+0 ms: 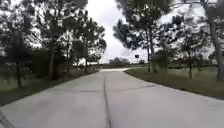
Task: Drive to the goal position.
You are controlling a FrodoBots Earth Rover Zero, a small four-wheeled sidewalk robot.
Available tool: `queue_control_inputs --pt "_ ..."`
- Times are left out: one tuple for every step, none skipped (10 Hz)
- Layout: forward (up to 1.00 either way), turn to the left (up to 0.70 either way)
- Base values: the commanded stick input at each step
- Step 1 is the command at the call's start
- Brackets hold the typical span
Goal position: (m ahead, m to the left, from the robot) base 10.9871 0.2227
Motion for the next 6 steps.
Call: queue_control_inputs --pt "0.85 0.0" --pt "0.85 0.0" --pt "0.85 0.0" --pt "0.85 0.0" --pt "0.85 0.34" --pt "0.85 0.22"
